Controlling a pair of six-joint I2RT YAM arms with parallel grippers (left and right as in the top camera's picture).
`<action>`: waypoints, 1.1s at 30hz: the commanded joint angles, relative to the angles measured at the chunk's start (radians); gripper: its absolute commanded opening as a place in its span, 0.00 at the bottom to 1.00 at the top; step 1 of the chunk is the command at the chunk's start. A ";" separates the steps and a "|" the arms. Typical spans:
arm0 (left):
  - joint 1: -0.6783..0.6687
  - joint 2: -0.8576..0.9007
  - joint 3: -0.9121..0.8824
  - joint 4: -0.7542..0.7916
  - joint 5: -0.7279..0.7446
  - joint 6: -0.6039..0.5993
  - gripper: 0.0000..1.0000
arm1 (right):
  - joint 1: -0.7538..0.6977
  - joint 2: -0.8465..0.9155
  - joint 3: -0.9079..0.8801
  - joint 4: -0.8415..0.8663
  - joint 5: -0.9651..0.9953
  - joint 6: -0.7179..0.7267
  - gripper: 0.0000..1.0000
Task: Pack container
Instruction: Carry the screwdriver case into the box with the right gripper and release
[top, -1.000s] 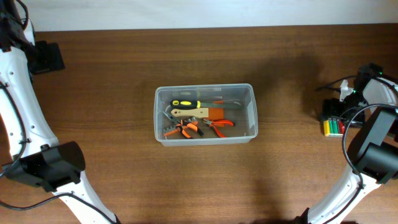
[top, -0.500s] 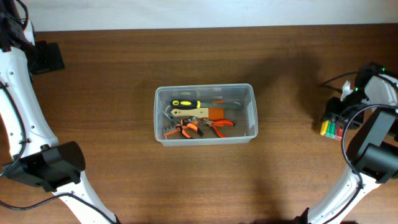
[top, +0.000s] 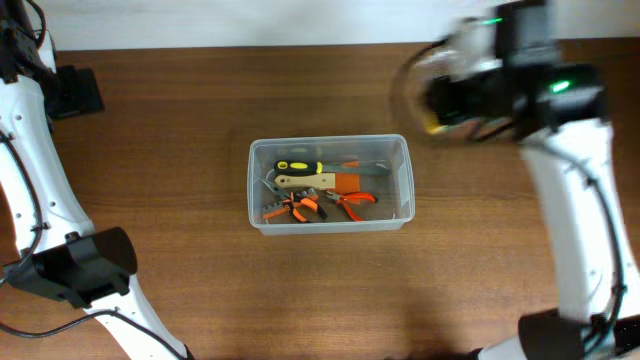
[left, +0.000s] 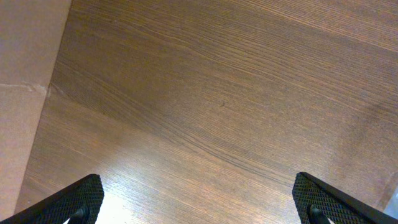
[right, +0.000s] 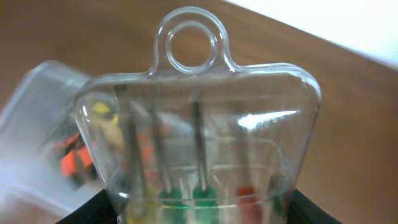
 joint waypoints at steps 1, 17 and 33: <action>0.006 -0.003 0.003 -0.001 -0.001 -0.014 0.99 | 0.123 0.059 -0.040 -0.009 0.112 -0.160 0.54; 0.006 -0.003 0.003 -0.001 -0.001 -0.014 0.99 | 0.283 0.397 -0.158 -0.007 0.118 -0.261 0.99; 0.006 -0.003 0.003 -0.001 -0.001 -0.014 0.99 | 0.292 0.236 0.232 -0.081 0.118 0.066 0.99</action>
